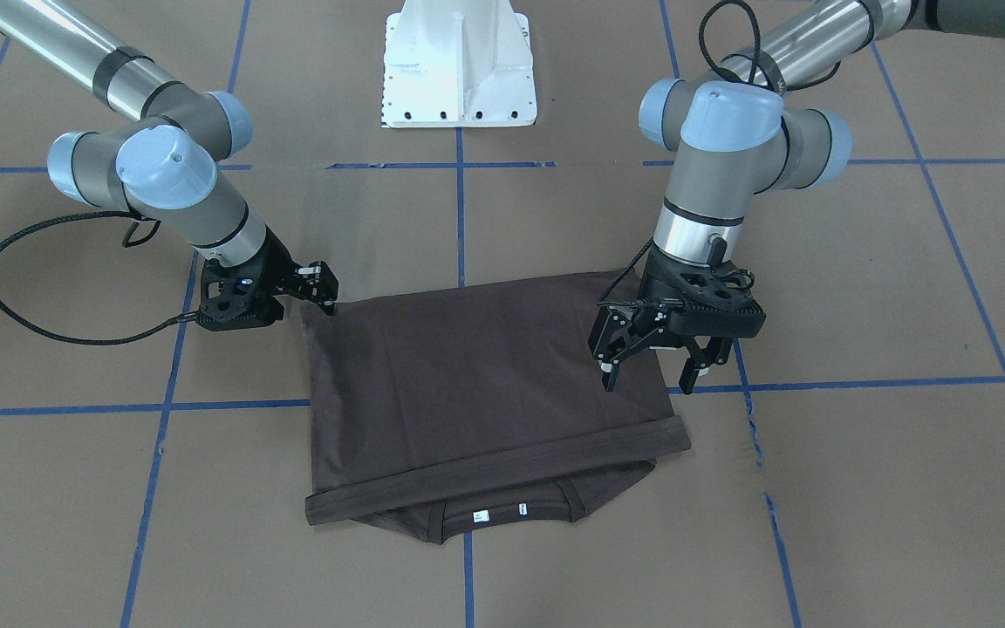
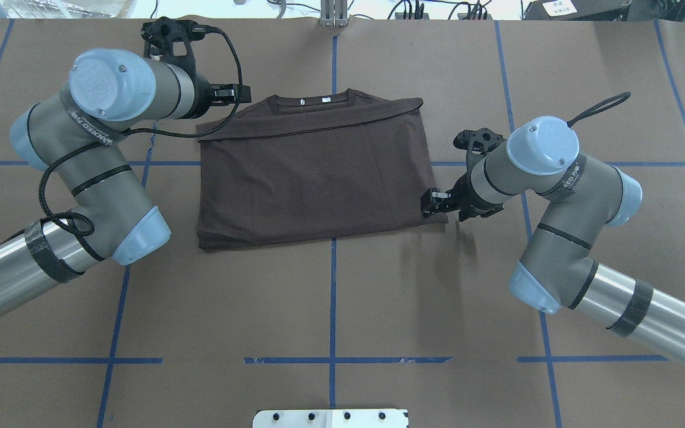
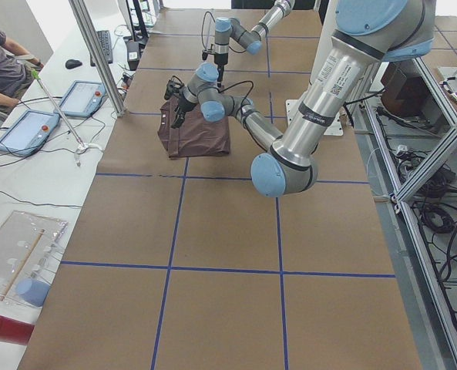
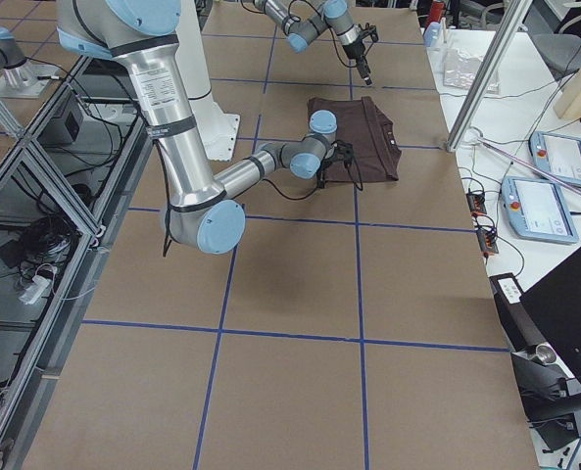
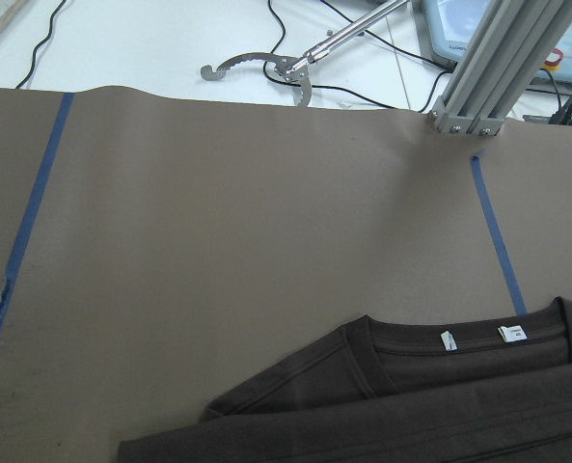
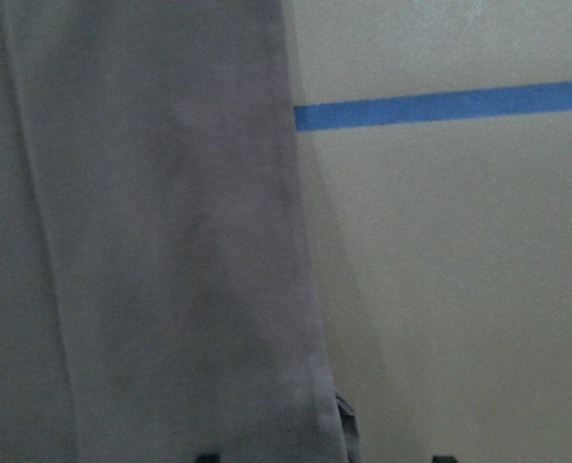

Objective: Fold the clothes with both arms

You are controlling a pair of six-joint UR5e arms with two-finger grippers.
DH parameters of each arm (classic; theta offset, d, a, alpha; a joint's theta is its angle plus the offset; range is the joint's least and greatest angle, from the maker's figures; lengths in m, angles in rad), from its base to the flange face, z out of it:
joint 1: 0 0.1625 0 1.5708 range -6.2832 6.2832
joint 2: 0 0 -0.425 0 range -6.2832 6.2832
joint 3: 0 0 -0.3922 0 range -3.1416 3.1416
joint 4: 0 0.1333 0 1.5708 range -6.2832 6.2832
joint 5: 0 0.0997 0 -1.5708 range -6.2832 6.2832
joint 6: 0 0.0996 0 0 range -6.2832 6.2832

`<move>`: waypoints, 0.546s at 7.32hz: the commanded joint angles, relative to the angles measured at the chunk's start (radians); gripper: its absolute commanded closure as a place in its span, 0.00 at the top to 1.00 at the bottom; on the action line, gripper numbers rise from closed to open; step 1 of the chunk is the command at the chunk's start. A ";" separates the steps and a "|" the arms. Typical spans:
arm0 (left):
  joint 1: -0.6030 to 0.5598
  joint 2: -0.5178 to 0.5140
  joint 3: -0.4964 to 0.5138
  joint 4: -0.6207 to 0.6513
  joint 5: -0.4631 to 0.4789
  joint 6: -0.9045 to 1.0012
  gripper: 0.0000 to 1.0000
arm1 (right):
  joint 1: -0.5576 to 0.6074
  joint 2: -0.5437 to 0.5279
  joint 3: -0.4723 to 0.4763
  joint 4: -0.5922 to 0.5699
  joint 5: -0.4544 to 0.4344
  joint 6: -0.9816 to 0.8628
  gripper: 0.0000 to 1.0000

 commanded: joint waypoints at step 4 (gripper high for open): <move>0.003 0.013 -0.005 -0.004 -0.002 0.000 1.00 | -0.002 0.000 0.006 0.003 0.013 -0.018 0.00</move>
